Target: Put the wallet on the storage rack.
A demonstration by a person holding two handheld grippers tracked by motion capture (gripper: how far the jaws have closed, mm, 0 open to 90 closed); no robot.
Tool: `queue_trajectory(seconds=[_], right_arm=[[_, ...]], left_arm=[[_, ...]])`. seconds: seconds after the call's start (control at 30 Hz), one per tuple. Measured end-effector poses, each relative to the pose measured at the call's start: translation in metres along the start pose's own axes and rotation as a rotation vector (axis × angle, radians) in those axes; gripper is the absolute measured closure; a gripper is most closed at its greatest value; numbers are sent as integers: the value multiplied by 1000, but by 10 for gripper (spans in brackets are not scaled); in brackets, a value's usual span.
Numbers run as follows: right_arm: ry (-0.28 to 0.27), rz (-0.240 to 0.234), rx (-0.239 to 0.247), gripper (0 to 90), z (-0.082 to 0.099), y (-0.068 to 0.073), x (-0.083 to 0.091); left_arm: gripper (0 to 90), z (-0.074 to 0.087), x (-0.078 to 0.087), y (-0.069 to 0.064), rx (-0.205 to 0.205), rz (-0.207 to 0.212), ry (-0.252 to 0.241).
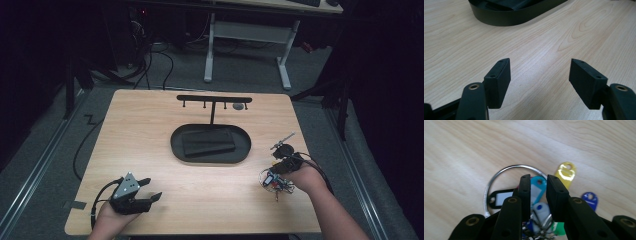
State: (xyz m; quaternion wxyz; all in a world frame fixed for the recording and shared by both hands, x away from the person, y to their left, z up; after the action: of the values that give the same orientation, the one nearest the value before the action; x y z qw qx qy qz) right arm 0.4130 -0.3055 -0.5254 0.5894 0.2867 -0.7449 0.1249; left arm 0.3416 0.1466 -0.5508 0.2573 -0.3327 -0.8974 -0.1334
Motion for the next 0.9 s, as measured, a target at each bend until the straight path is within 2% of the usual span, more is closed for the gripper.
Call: queue_trajectory(seconds=[0.07,0.1,0.2,0.23,0.27,0.37,0.4,0.63,0.67,0.73,0.77,0.83,0.9], right_arm=[[2,-4,5,746,1,4,0],[15,-22,21,747,3,14,0],[25,-43,43,747,5,29,0],[25,-43,43,747,5,29,0],[34,-54,54,747,6,38,0],[37,-70,62,746,7,45,0],[65,-77,67,740,9,51,-3],[131,-76,73,738,14,52,-17],[150,-80,44,738,15,52,-20],[159,-81,39,738,16,53,-21],[164,-80,66,739,15,51,-23],[184,-74,63,732,14,51,-26],[195,-63,81,735,12,50,-27]], left_arm=[[345,0,-1,0,-1,2,0],[345,0,-1,-2,-7,6,2],[345,-2,-1,-4,-13,7,-3],[345,-2,-1,-4,-15,8,-4],[345,-3,0,-5,-19,10,-7],[345,-3,0,-6,-20,11,-8],[345,-3,-1,-6,-20,12,-9],[347,-3,-1,-4,-15,14,-11],[348,-3,-1,-3,-12,14,-10],[348,-3,-1,-3,-10,15,-9],[348,-3,-1,-3,-10,15,-9],[348,-3,-1,-3,-10,16,-9],[349,-3,-1,-3,-14,16,-6]])
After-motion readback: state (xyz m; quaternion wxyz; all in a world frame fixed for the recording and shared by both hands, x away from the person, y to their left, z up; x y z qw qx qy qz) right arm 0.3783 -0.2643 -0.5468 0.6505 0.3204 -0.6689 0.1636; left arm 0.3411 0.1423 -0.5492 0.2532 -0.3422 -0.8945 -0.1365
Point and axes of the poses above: each handheld gripper's, and its own axes: x roughly backward along the jaws, z roughly out of its underside, y roughly to its left, the point moved 6 cm from there along -x, roughly forward along the jaws, and after that the axes turned 11 degrees about -z, right-handed, at the moved point
